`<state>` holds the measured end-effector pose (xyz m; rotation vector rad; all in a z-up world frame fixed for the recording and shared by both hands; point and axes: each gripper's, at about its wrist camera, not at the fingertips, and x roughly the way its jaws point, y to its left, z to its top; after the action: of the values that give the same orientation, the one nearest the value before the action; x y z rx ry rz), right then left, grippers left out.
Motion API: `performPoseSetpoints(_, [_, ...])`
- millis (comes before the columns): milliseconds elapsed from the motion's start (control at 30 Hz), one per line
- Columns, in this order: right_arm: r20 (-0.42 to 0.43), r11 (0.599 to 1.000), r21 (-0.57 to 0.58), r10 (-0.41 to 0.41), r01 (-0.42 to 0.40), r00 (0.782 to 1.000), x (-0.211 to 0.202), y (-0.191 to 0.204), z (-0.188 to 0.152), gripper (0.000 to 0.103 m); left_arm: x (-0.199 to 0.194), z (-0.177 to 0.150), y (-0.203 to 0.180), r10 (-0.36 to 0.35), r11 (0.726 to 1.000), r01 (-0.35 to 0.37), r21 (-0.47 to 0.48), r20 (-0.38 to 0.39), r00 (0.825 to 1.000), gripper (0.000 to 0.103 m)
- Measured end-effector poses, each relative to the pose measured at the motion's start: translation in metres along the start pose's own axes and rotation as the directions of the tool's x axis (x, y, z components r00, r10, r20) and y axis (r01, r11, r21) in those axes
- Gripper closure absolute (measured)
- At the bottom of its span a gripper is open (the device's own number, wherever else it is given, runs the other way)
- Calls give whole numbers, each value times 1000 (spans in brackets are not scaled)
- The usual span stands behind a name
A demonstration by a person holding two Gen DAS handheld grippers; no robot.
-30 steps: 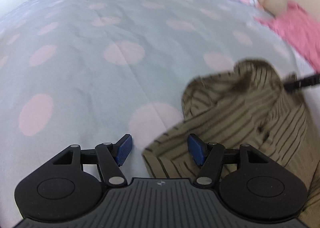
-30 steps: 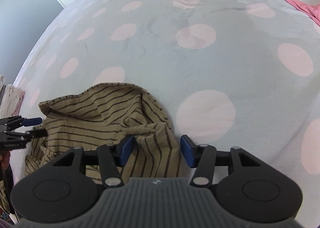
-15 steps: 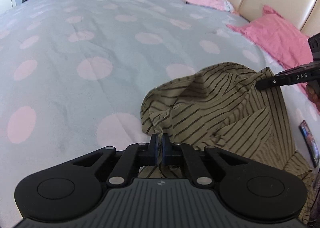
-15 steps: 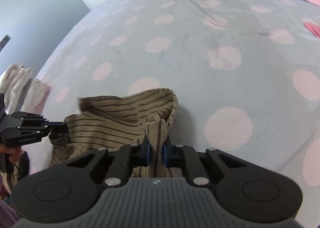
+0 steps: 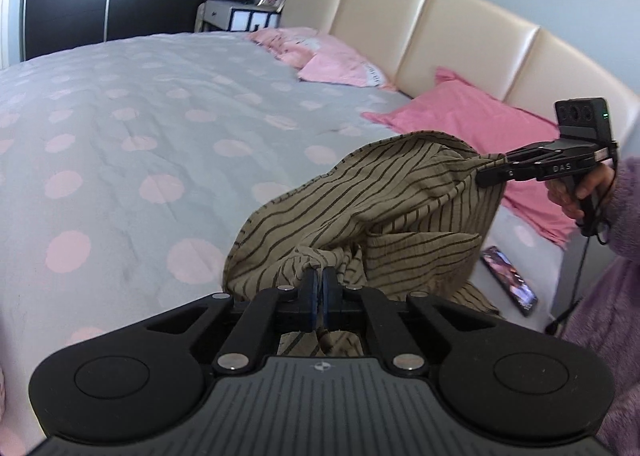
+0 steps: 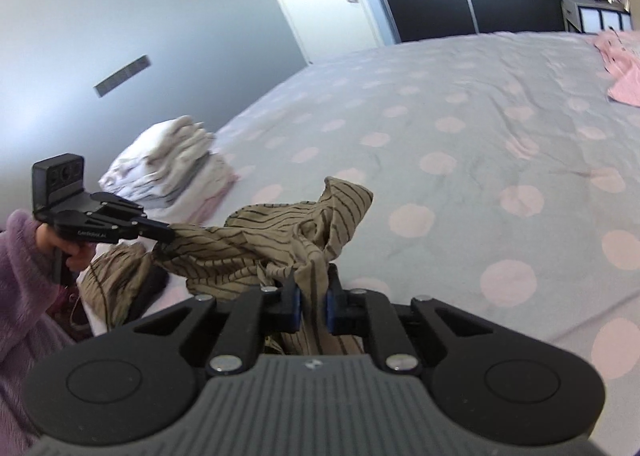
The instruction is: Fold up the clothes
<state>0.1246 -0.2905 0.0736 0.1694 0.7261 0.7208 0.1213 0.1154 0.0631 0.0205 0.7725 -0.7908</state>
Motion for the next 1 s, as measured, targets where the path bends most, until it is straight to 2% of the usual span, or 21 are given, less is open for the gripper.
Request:
performPoseSetpoints(133, [-12,998,-50,42,-43,999,-28,14,-32,90,-28,-30,-23,-61,998,61,12,2,998,103])
performPoseSetpoints(233, [-62,996,-56,67,-70,996,-41,19,-64,90,-34,-58,-36,-90,996,90,11,-49,995,103])
performPoseSetpoints(367, [-183,992,-90,68,-86,981,-38,25,-103,90,-25,-91,-49,-107,994,110,10,-150,983,103])
performPoseSetpoints(533, [-304,994,-101,14,-47,952,-16,24,-144,91,6,-122,-61,-74,995,92,47,-299,951,103])
performPoseSetpoints(633, [-352,992,-126,-16,-31,936,-6,28,-161,90,22,-132,-66,-27,994,63,87,-364,931,103])
performPoseSetpoints(733, [-368,988,-155,-48,-10,928,-2,34,-168,81,27,-133,-72,15,993,33,117,-392,920,102])
performPoseSetpoints(800, [-366,984,-181,-64,-3,929,-6,39,-168,75,27,-132,-77,37,990,19,136,-400,916,98])
performPoseSetpoints(867, [-339,979,-203,-69,-1,938,-17,43,-165,67,21,-127,-83,49,987,15,162,-383,922,75])
performPoseSetpoints(933, [-299,975,-222,-74,6,951,-28,47,-160,63,11,-123,-92,78,978,-7,207,-337,938,62])
performPoseSetpoints(1000, [-265,971,-238,-75,10,961,-32,52,-153,59,1,-117,-101,113,968,-41,248,-282,953,60])
